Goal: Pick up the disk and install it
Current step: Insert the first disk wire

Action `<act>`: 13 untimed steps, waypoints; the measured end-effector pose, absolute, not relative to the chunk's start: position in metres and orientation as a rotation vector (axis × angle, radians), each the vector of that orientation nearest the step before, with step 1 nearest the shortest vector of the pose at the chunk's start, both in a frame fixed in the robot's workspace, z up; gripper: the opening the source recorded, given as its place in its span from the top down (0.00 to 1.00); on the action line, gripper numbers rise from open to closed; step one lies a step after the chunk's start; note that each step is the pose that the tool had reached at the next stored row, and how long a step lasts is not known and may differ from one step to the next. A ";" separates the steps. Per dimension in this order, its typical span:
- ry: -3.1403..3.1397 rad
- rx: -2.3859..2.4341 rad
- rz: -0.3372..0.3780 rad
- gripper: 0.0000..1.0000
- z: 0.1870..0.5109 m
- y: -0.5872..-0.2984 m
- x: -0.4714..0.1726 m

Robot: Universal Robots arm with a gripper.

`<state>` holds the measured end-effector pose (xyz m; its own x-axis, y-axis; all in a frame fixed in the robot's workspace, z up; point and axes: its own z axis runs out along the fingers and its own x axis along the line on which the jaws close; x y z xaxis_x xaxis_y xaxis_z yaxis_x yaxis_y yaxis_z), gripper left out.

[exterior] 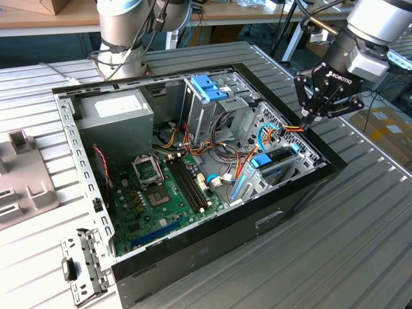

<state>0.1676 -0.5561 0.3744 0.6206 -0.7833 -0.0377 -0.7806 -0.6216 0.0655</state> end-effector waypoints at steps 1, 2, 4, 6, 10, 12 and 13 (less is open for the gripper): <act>-1.346 2.790 -0.097 0.89 0.374 -0.556 0.168; -1.346 2.790 -0.097 0.89 0.374 -0.556 0.168; -1.345 2.790 -0.097 0.89 0.374 -0.556 0.168; -1.344 2.790 -0.097 0.83 0.374 -0.556 0.168; -1.343 2.791 -0.097 0.64 0.374 -0.556 0.168; -1.342 2.791 -0.097 0.58 0.374 -0.556 0.168; -1.341 2.792 -0.097 0.58 0.374 -0.556 0.169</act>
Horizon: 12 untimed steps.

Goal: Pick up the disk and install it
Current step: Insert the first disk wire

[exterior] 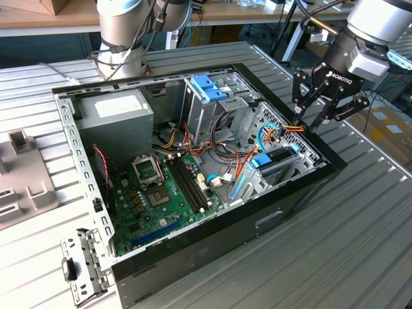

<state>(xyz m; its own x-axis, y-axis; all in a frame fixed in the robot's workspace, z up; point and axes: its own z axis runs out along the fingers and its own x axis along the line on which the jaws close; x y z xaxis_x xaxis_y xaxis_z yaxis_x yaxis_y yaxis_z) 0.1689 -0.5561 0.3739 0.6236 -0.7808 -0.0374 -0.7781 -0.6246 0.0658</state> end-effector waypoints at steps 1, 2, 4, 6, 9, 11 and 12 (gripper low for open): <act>-1.329 2.797 -0.097 0.58 0.373 -0.556 0.172; -1.307 2.806 -0.096 0.58 0.371 -0.556 0.175; -1.270 2.822 -0.096 0.58 0.370 -0.556 0.178; -1.237 2.836 -0.095 0.58 0.370 -0.556 0.178; -1.214 2.846 -0.094 0.58 0.368 -0.556 0.180; -1.213 2.846 -0.094 0.58 0.367 -0.556 0.181; -1.213 2.846 -0.094 0.58 0.367 -0.556 0.182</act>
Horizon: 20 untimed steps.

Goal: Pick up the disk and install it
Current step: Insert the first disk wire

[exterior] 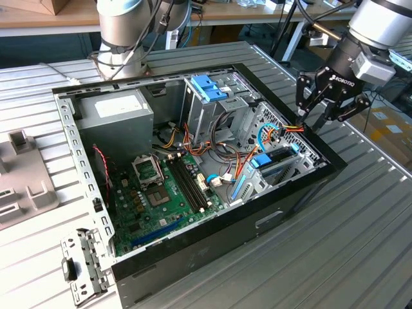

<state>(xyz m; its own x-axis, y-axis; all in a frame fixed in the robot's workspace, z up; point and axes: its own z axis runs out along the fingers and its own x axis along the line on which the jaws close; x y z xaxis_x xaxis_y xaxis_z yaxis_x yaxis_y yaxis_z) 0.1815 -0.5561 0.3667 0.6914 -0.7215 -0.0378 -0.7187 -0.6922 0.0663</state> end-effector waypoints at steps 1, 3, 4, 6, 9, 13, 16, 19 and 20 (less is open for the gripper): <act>-1.212 2.846 -0.094 0.58 0.366 -0.556 0.182; -1.210 2.847 -0.094 0.58 0.365 -0.557 0.182; -1.206 2.849 -0.094 0.58 0.365 -0.557 0.182; -1.183 2.858 -0.093 0.58 0.364 -0.557 0.182; -1.130 2.878 -0.092 0.58 0.364 -0.557 0.181; -1.128 2.879 -0.092 0.58 0.364 -0.557 0.181; -1.128 2.879 -0.092 0.60 0.363 -0.557 0.181; -1.128 2.879 -0.092 0.73 0.363 -0.557 0.181; -1.128 2.879 -0.092 0.78 0.364 -0.557 0.181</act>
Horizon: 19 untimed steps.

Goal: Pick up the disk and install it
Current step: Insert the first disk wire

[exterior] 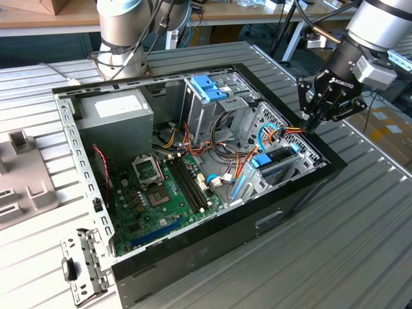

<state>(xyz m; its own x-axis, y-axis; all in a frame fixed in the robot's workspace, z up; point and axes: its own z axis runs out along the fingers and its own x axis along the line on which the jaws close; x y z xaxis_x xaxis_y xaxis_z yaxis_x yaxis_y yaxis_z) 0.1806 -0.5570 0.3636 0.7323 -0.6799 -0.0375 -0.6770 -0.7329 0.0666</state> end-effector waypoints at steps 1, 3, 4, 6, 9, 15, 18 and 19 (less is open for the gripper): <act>-1.128 2.879 -0.092 0.82 0.363 -0.557 0.181; -1.128 2.879 -0.092 0.82 0.363 -0.557 0.180; -1.128 2.879 -0.092 0.82 0.363 -0.557 0.180; -1.128 2.879 -0.092 0.82 0.363 -0.557 0.180; -1.129 2.882 -0.094 0.82 0.367 -0.554 0.180; -1.131 2.886 -0.097 0.83 0.367 -0.554 0.168; -1.131 2.888 -0.098 0.83 0.367 -0.554 0.161; -1.131 2.888 -0.098 0.83 0.367 -0.554 0.160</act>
<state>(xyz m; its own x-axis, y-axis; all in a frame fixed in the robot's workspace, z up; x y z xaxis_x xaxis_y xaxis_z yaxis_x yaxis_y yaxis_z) 0.1596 -0.5543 0.3671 0.7323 -0.6795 -0.0449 -0.6770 -0.7336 0.0586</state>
